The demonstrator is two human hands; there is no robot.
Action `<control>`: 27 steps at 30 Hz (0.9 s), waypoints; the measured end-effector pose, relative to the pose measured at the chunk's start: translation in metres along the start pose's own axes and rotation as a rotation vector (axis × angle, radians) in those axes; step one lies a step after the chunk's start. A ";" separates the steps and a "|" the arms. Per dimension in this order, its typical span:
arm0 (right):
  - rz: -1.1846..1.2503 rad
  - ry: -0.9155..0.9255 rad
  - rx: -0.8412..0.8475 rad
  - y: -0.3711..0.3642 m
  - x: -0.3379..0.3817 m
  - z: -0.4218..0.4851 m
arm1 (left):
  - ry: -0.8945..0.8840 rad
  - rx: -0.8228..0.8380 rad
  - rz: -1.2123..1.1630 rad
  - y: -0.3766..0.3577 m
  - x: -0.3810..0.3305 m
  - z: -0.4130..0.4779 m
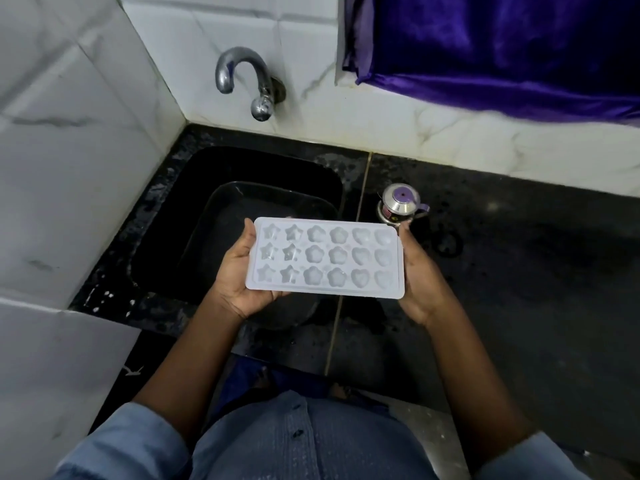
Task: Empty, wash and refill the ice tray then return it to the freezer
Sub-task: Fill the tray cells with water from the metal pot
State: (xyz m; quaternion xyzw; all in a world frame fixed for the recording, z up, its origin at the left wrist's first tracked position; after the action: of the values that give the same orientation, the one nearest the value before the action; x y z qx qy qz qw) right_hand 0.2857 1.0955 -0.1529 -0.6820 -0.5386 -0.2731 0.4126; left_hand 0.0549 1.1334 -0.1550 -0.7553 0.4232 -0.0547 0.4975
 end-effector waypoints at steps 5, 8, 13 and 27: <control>-0.059 0.069 -0.166 -0.010 0.005 0.000 | -0.043 -0.005 -0.041 0.010 0.002 -0.016; -0.108 0.084 -0.158 -0.019 0.010 0.005 | -0.098 -0.027 -0.072 0.015 -0.004 -0.032; -0.198 0.097 -0.126 -0.041 0.014 0.008 | -0.173 -0.073 -0.093 0.026 -0.012 -0.061; -0.372 0.077 0.144 -0.170 -0.011 -0.026 | -0.404 -0.126 -0.291 0.087 -0.017 -0.197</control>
State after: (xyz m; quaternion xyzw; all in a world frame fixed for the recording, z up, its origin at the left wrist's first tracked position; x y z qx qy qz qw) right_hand 0.1215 1.0805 -0.1032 -0.5285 -0.6574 -0.3312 0.4229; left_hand -0.1065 0.9934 -0.1204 -0.8333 0.2047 0.0526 0.5108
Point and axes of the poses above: each hand's wrist, its own z-axis towards the middle knuckle, its own y-axis out of the back of the hand, x = y × z, the point moved 7 cm from there along z, towards the middle knuckle, and after that the axes turned 12 degrees about -z, right-handed, at the moved point
